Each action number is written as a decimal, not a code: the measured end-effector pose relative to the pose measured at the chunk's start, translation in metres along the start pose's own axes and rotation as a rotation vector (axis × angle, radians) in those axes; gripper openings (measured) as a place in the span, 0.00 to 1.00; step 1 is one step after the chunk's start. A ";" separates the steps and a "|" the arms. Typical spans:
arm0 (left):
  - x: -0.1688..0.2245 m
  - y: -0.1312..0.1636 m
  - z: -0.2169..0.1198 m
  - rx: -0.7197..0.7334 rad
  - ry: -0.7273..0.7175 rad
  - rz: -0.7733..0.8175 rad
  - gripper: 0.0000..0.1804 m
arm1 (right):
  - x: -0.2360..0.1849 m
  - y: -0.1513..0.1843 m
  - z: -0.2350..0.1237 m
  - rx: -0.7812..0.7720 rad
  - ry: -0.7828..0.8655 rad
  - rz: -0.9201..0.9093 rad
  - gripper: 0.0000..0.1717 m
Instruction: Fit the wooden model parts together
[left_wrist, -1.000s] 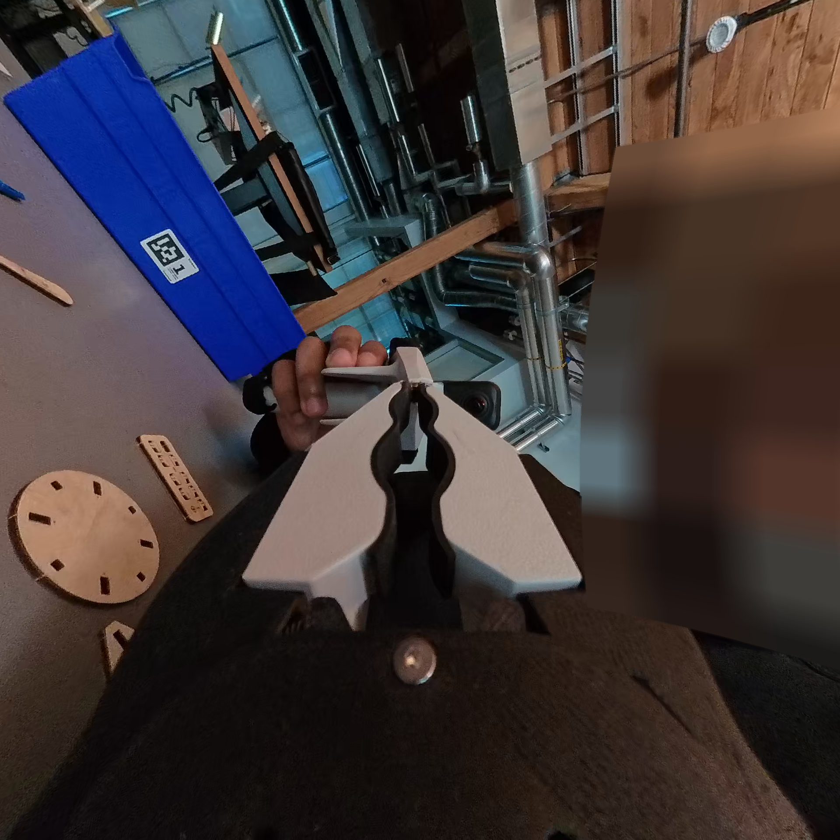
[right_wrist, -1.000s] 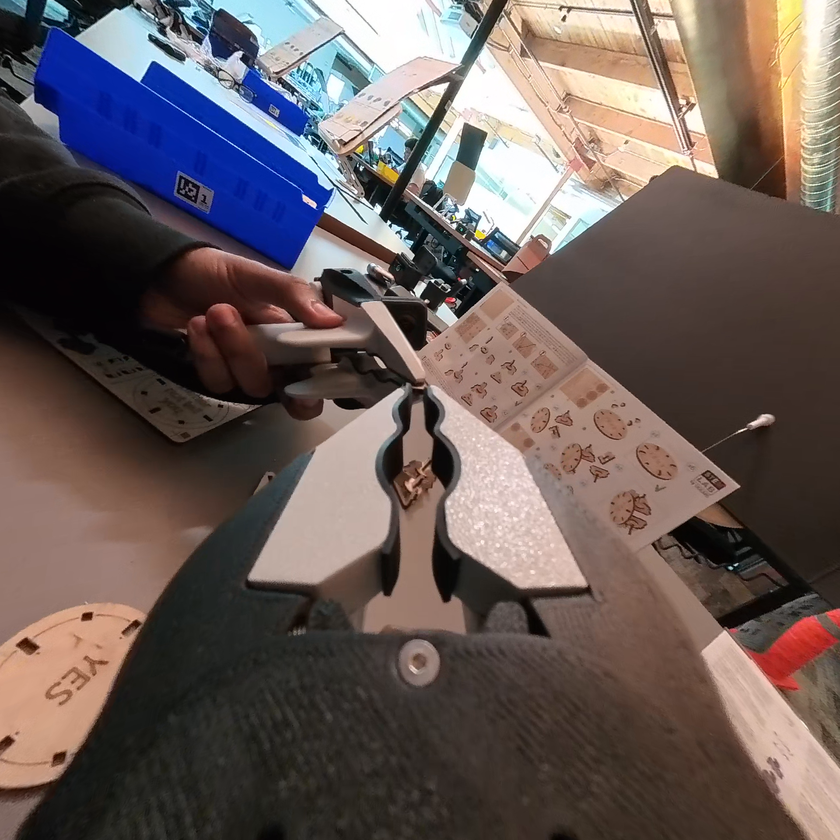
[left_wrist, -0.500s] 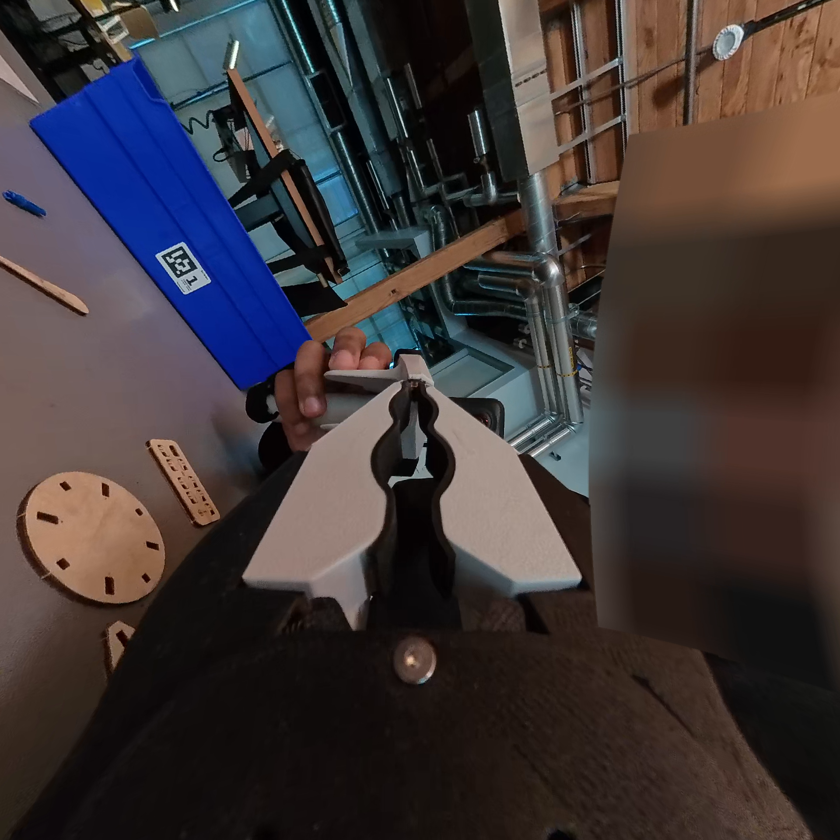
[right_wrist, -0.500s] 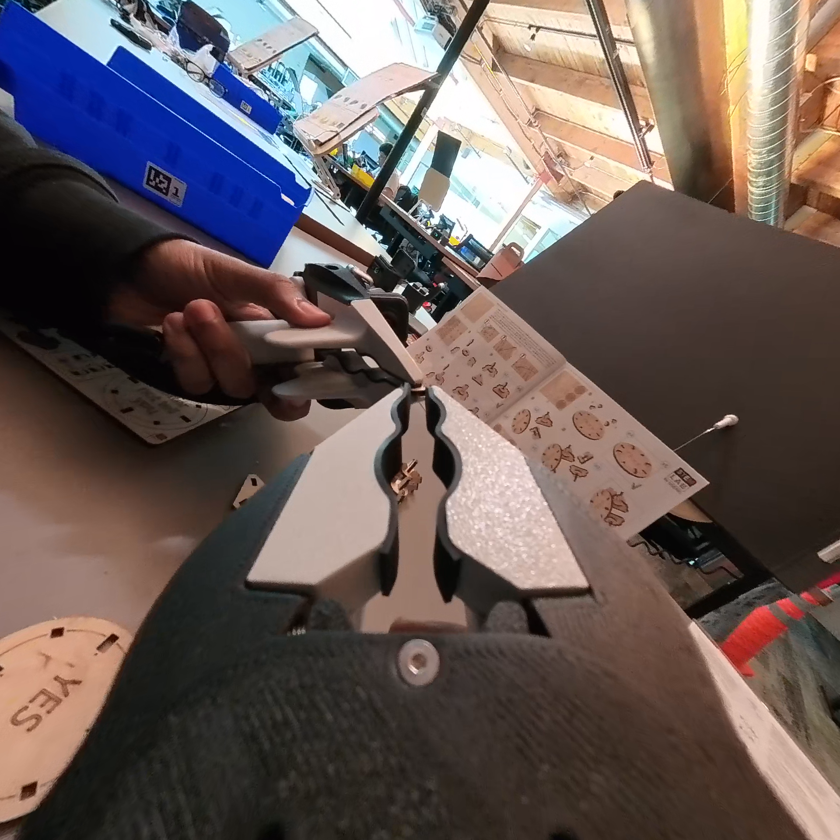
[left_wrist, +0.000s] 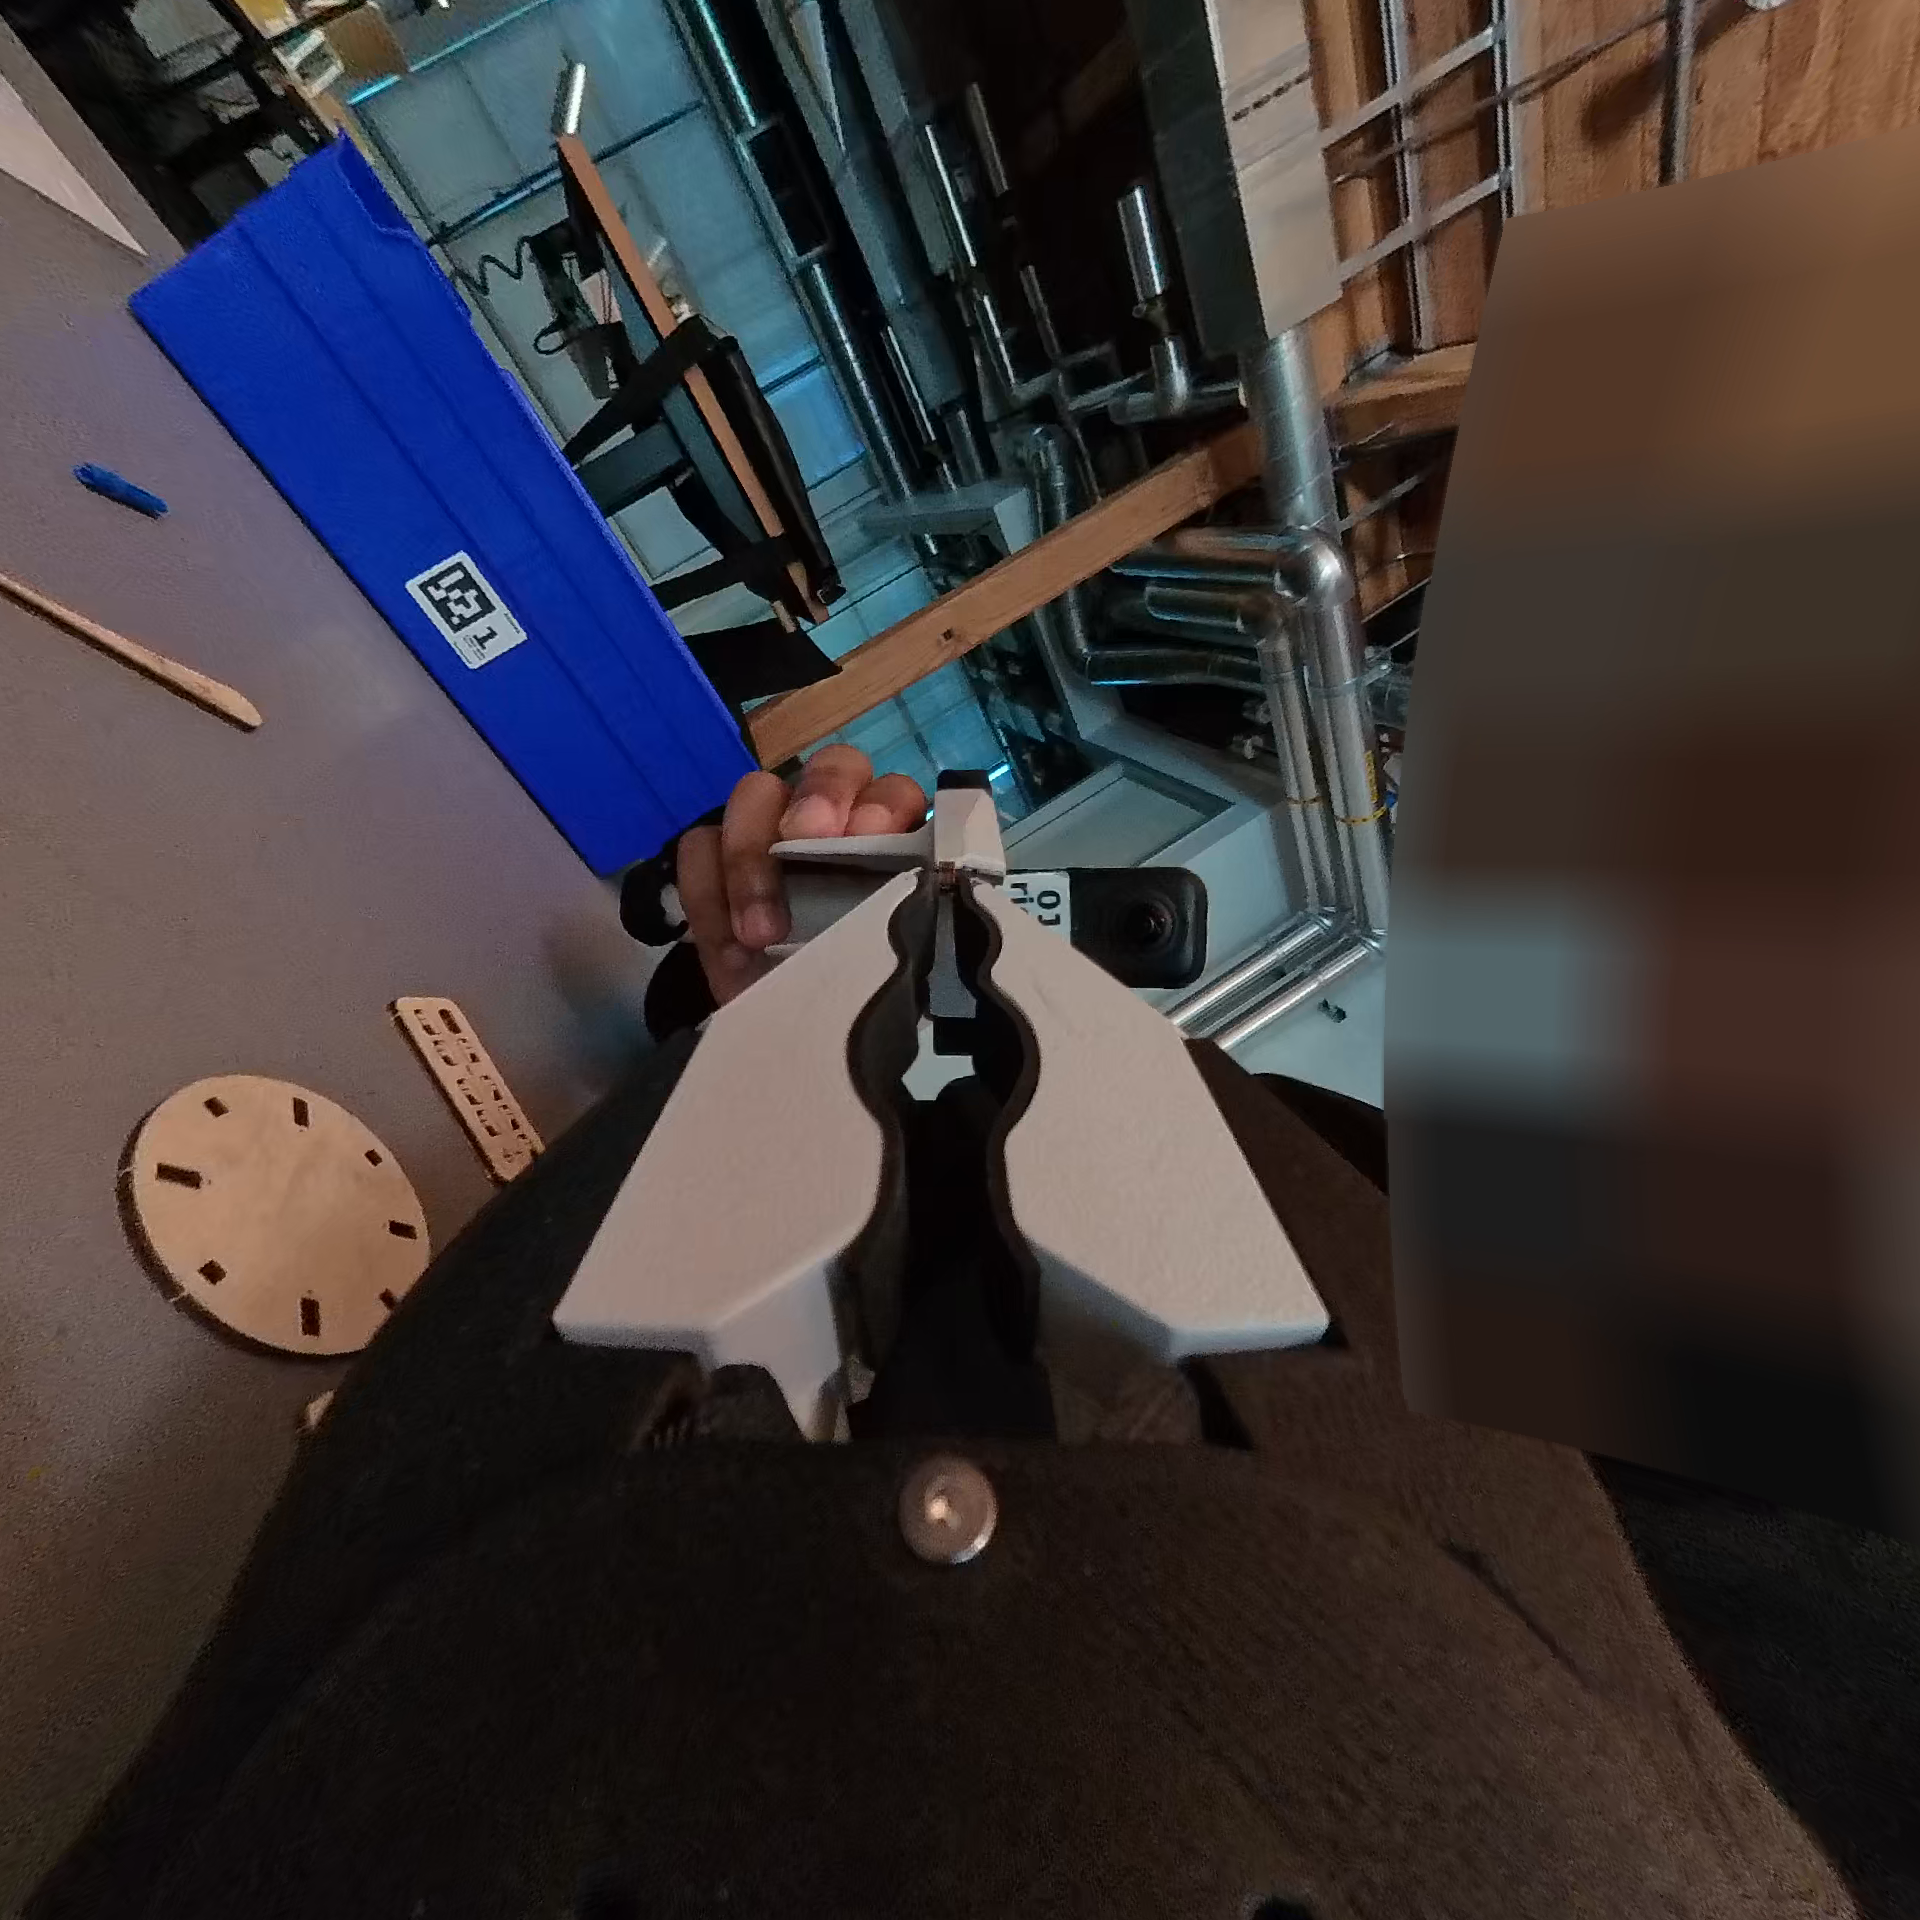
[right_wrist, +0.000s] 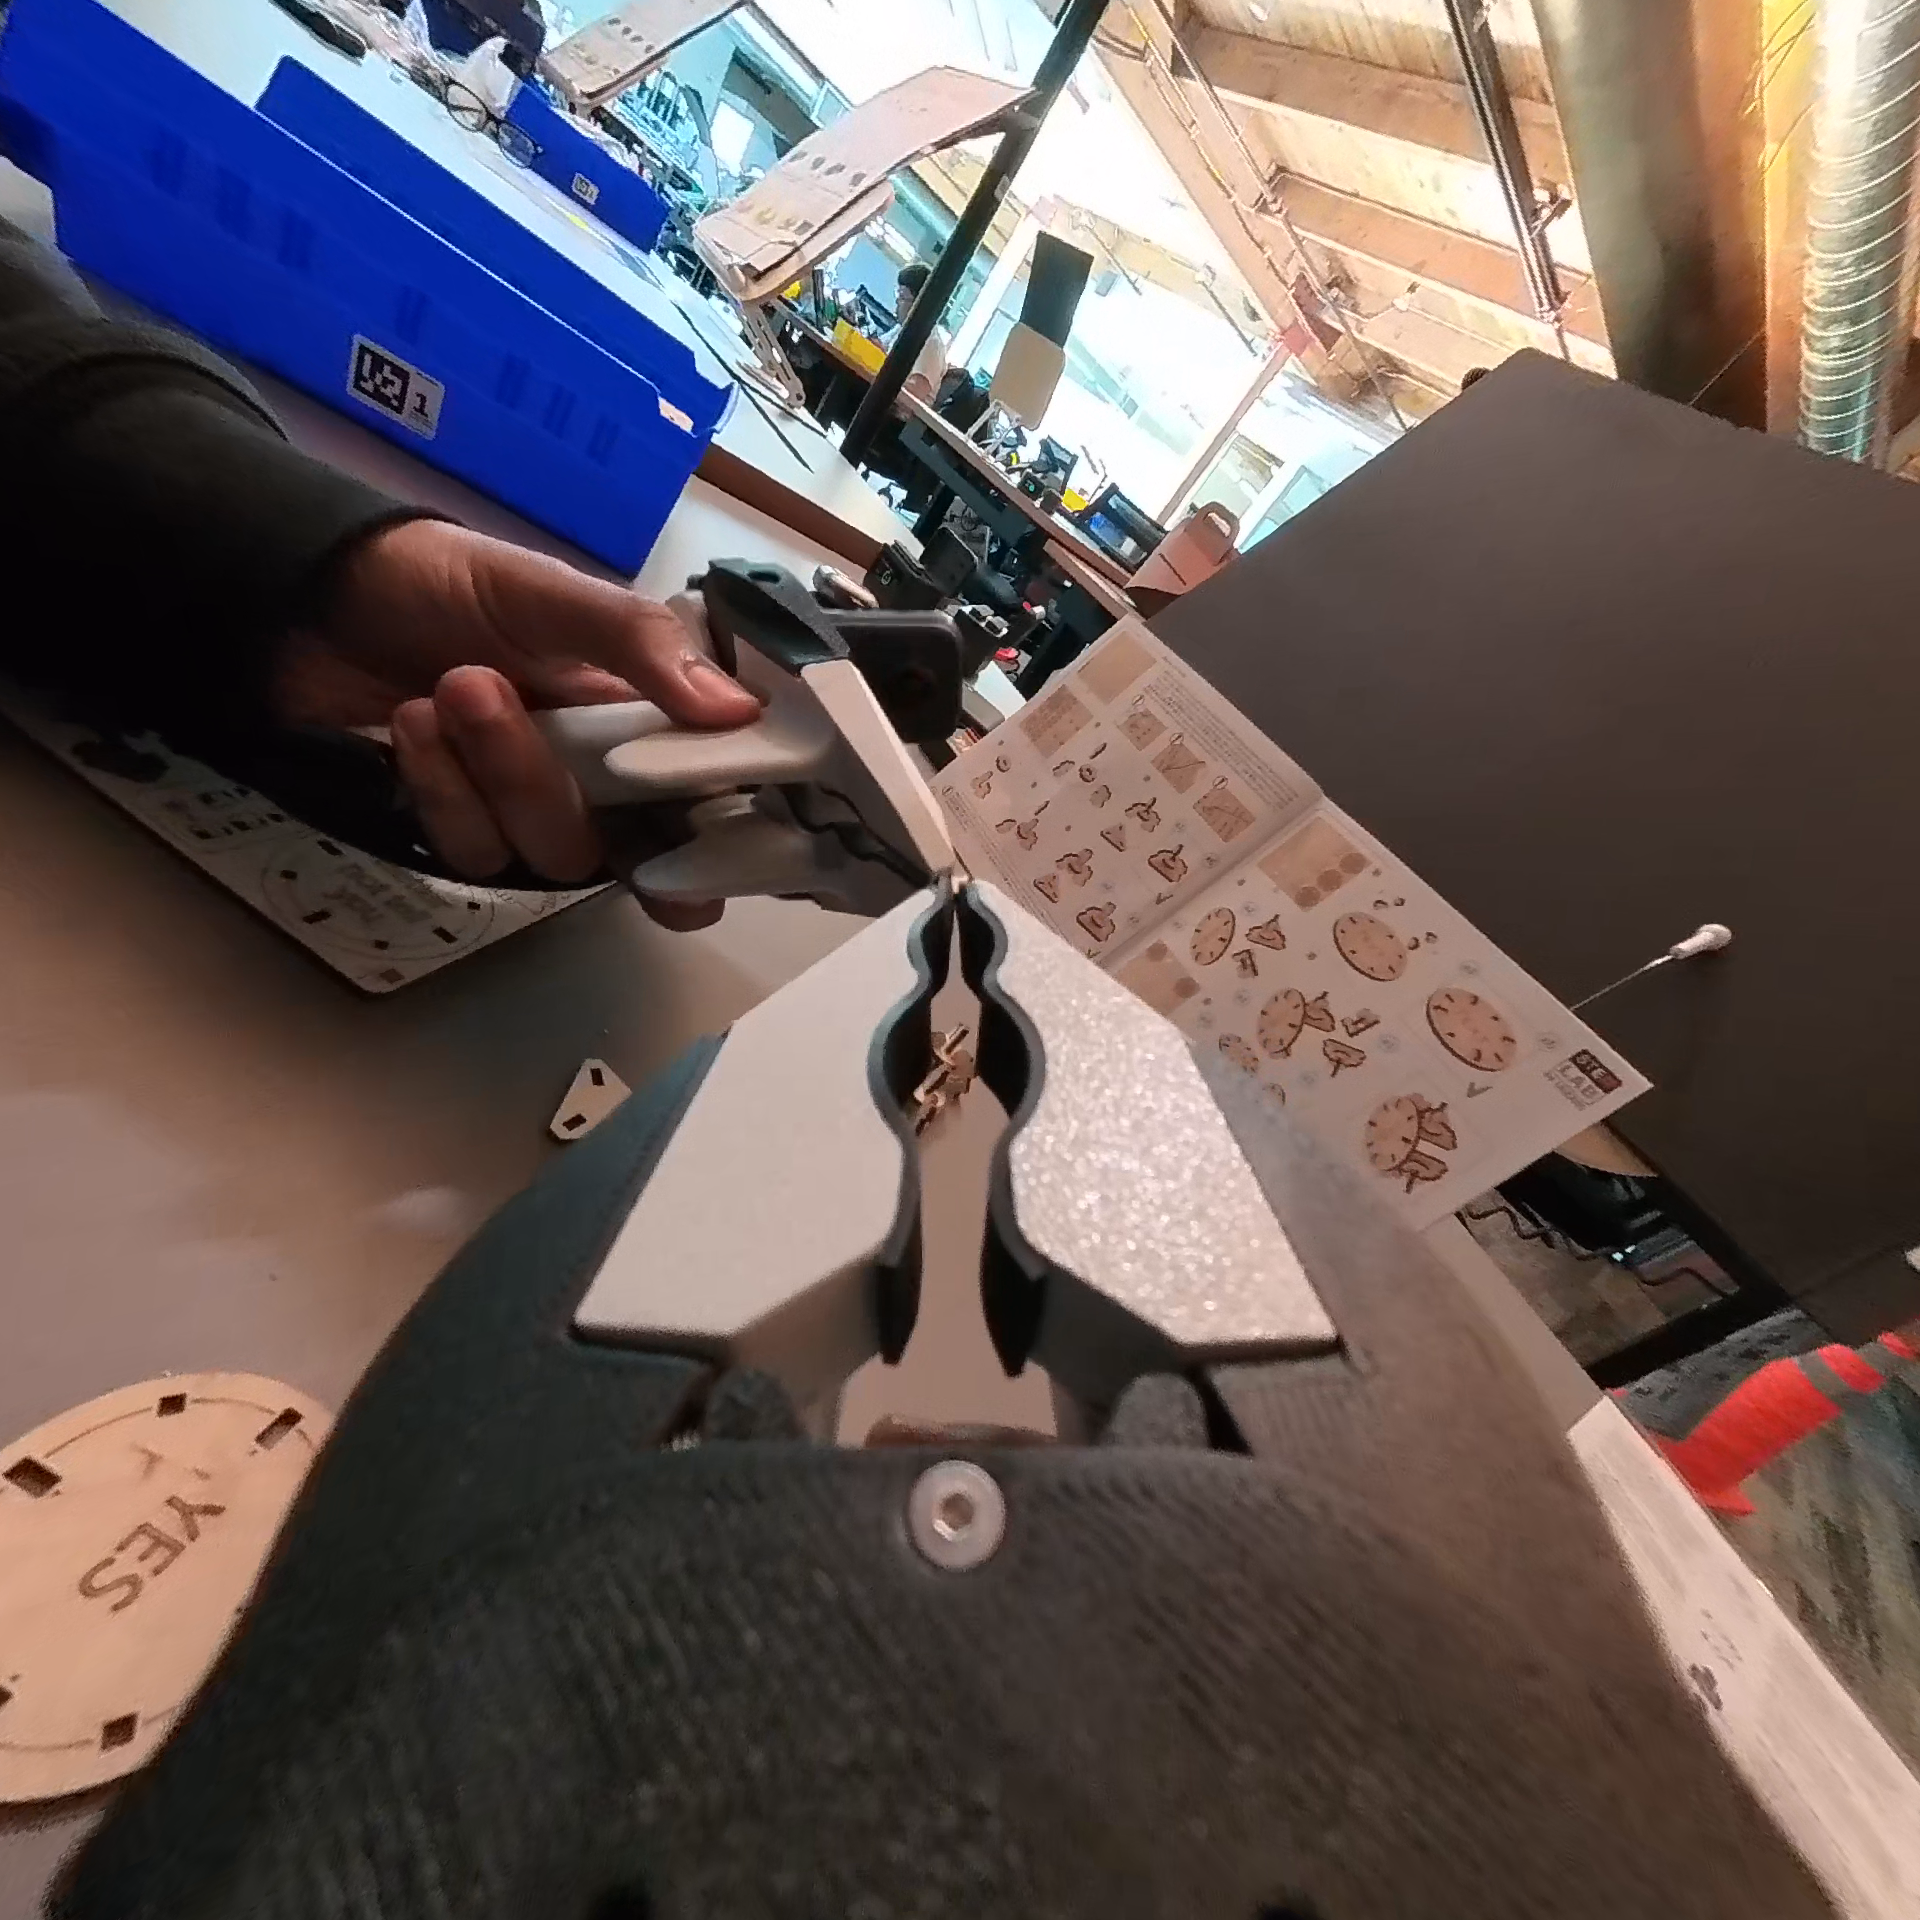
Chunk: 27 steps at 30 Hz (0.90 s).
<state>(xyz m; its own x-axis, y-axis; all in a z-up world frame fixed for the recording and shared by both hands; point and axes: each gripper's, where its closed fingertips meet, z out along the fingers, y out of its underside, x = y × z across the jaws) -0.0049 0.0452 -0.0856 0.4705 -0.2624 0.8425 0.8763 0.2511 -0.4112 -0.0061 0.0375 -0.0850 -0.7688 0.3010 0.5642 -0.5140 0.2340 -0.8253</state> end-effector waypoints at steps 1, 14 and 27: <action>-0.001 0.000 0.000 -0.004 -0.006 0.007 0.00 | 0.000 0.001 0.000 -0.002 0.000 -0.002 0.00; -0.006 -0.005 -0.005 -0.029 -0.111 0.195 0.00 | 0.002 0.002 0.000 0.101 -0.195 0.585 0.07; -0.008 0.012 0.001 -0.195 -0.202 0.408 0.00 | -0.006 0.006 -0.006 0.116 -0.414 0.926 0.00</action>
<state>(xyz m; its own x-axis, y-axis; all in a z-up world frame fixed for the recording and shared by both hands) 0.0012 0.0509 -0.0973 0.7666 0.0113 0.6420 0.6371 0.1114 -0.7627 -0.0027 0.0423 -0.0936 -0.9429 -0.0297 -0.3317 0.3325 -0.0261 -0.9427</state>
